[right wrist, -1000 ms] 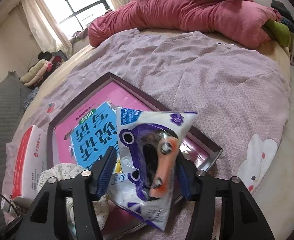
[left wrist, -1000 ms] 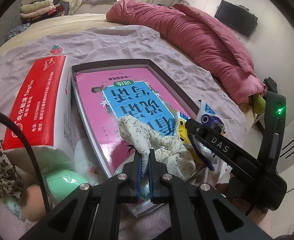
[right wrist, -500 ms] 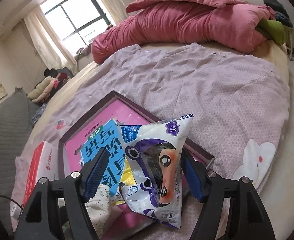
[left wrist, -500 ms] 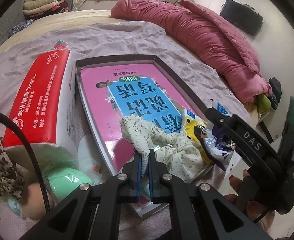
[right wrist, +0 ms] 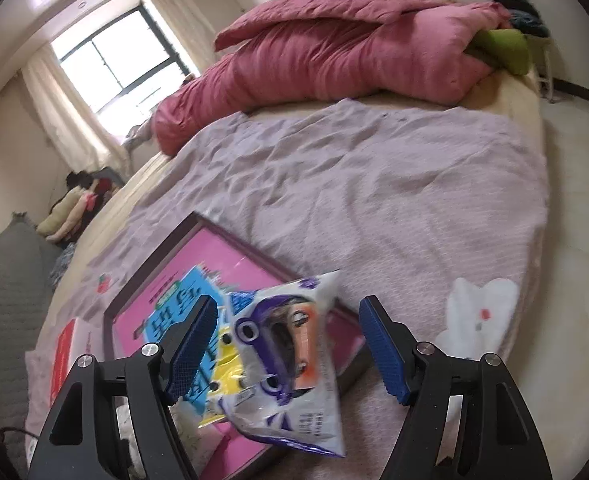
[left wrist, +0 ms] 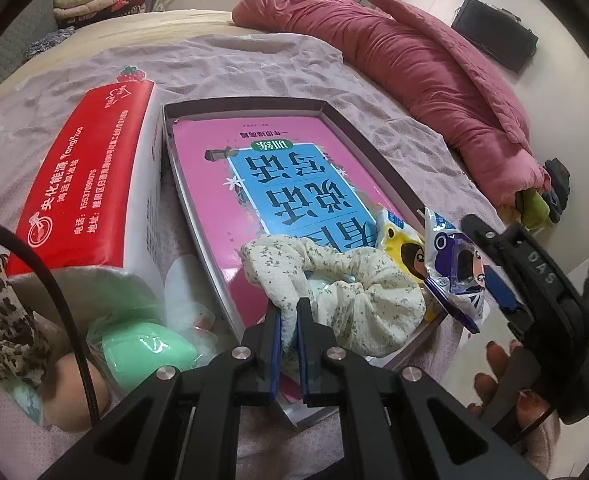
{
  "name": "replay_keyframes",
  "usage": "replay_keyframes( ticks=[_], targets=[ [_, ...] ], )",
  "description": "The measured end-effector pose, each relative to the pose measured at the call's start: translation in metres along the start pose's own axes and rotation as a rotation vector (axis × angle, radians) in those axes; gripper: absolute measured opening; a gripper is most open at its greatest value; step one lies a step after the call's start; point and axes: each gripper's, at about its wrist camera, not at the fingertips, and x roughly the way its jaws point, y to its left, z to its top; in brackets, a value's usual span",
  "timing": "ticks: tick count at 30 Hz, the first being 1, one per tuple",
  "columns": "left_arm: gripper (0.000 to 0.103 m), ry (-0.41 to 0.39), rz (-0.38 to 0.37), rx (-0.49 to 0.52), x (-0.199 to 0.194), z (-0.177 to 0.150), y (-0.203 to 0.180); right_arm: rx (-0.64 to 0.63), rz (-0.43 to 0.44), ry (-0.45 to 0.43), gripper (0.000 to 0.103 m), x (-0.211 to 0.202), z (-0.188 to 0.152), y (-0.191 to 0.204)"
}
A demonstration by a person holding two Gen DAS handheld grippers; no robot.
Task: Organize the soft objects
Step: 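Lower the scrunchie and snack bag onto the book in the tray and open both grippers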
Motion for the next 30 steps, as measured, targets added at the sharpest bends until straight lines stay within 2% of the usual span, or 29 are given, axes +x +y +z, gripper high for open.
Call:
replay_keyframes(
  ticks=[4, 7, 9, 12, 16, 18, 20, 22, 24, 30],
  targets=[
    [0.009, -0.003, 0.007, -0.001, 0.0, -0.002, 0.0, 0.037, -0.053, -0.062, 0.075, -0.012, 0.005, -0.012],
    [0.009, -0.002, 0.006, -0.006, -0.001, -0.003, 0.001, 0.055, -0.106, -0.066, 0.075, -0.018, 0.006, -0.02],
    [0.009, -0.003, 0.008, -0.004, -0.002, -0.004, 0.001, 0.062, -0.14, -0.047, 0.075, -0.018, 0.006, -0.024],
    [0.009, -0.003, 0.007, 0.0, -0.003, -0.006, 0.0, 0.063, -0.192, 0.026, 0.075, -0.008, 0.006, -0.028],
    [0.01, -0.002, 0.011, 0.009, -0.003, -0.006, -0.001, 0.042, -0.205, 0.092, 0.075, 0.004, 0.002, -0.026],
    [0.014, -0.003, 0.014, 0.01, -0.002, -0.005, -0.002, 0.008, -0.203, 0.119, 0.075, 0.012, -0.001, -0.02],
    [0.026, 0.0, 0.018, 0.007, -0.002, -0.004, -0.002, -0.034, -0.204, 0.137, 0.075, 0.017, -0.003, -0.011],
    [0.033, 0.001, 0.021, 0.007, -0.001, -0.004, -0.002, -0.068, -0.205, 0.141, 0.075, 0.019, -0.005, -0.004],
    [0.036, 0.001, 0.021, 0.006, -0.002, -0.005, -0.001, -0.093, -0.195, 0.15, 0.075, 0.022, -0.007, 0.001],
    [0.051, -0.001, 0.007, 0.026, -0.006, -0.005, -0.006, -0.068, -0.176, 0.122, 0.075, 0.016, -0.005, -0.003]
  ],
)
